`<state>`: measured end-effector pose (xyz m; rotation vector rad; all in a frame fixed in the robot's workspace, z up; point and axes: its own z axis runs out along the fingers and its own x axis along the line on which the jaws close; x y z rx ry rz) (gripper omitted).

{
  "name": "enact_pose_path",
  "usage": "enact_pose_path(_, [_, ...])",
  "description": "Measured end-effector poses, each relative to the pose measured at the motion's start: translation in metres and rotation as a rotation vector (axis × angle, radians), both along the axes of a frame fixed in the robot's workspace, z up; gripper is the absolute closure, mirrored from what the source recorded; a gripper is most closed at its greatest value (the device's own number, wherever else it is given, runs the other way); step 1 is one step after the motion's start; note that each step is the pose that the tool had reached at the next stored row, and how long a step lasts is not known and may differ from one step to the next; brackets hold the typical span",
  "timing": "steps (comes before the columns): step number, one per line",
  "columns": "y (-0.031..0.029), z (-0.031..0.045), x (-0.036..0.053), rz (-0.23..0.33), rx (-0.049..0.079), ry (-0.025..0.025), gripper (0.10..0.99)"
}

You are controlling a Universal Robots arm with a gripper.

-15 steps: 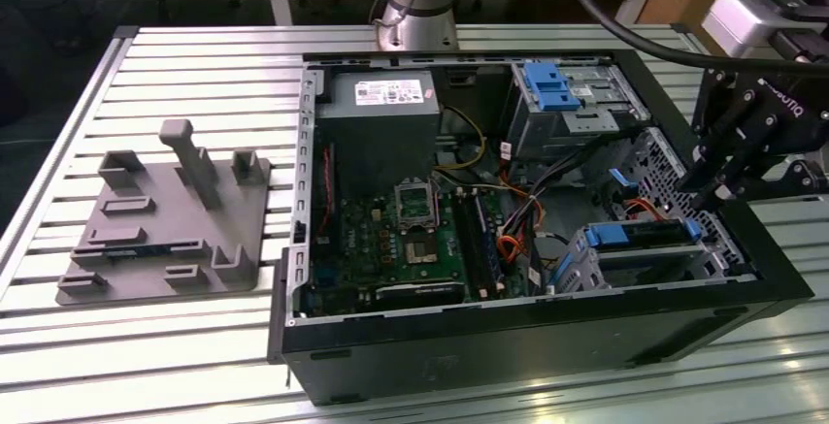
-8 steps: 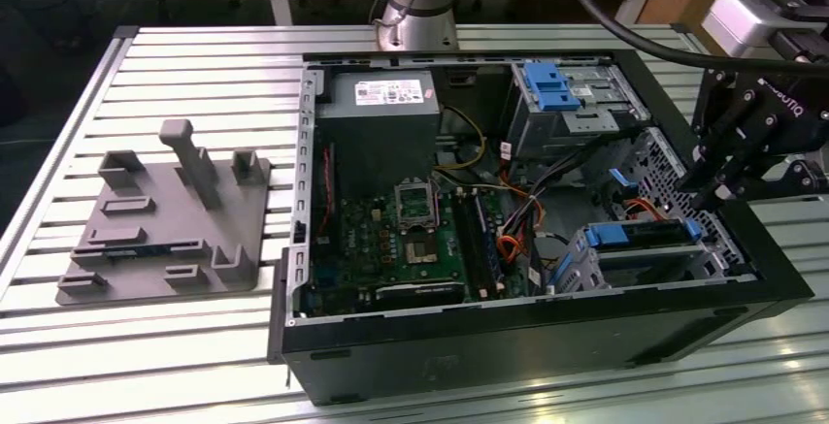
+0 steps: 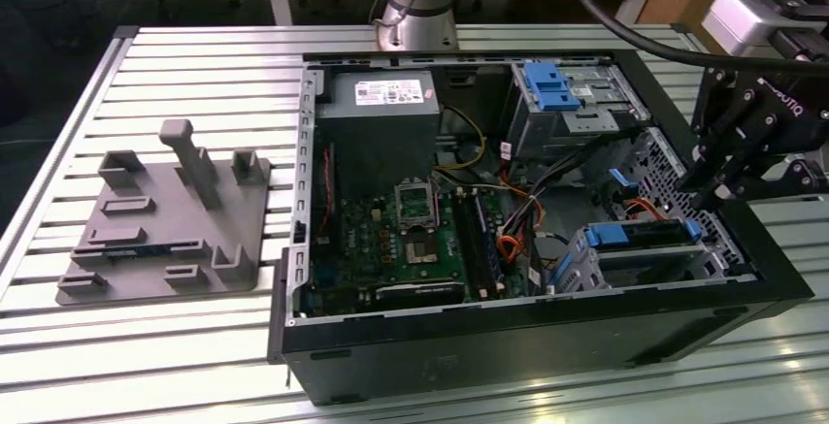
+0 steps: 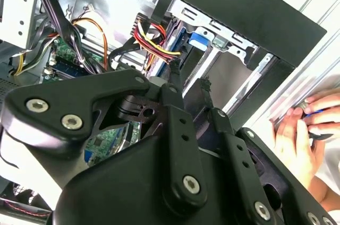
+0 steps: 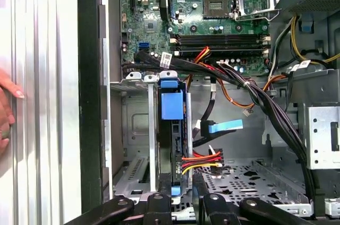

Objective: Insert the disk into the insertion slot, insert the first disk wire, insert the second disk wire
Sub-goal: 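Insert the second disk wire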

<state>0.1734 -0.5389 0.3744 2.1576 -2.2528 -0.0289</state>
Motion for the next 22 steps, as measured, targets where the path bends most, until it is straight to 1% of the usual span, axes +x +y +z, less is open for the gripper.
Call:
enact_pose_path(2, [0.0051,0.0001,0.0,0.0,-0.013,0.0005,0.788])
enact_pose_path(3, [0.0088,0.0003,0.0,0.0,-0.02,0.0005,0.788])
enact_pose_path(8, [0.0308,0.0007,0.0,0.0,-0.048,0.0005,0.788])
enact_pose_path(12, [0.0437,0.0007,0.0,0.0,-0.091,0.0005,0.788])
enact_pose_path(13, [0.0476,0.0007,0.0,0.0,-0.1,0.0005,0.788])
enact_pose_path(14, [0.0496,0.0007,-0.0001,0.0,-0.107,0.0005,0.788])
enact_pose_path(15, [0.0504,0.0006,-0.0003,0.0,-0.118,0.0005,0.788])
enact_pose_path(16, [0.0505,0.0006,-0.0007,0.0,-0.129,0.0005,0.788])
enact_pose_path(17, [0.0506,0.0007,-0.0008,0.001,-0.137,0.0003,0.788])
enact_pose_path(19, [0.0505,0.0006,-0.0009,0.003,-0.14,0.0003,0.788])
enact_pose_path(22, [0.0505,0.0006,-0.0011,0.007,-0.14,0.0,0.788])
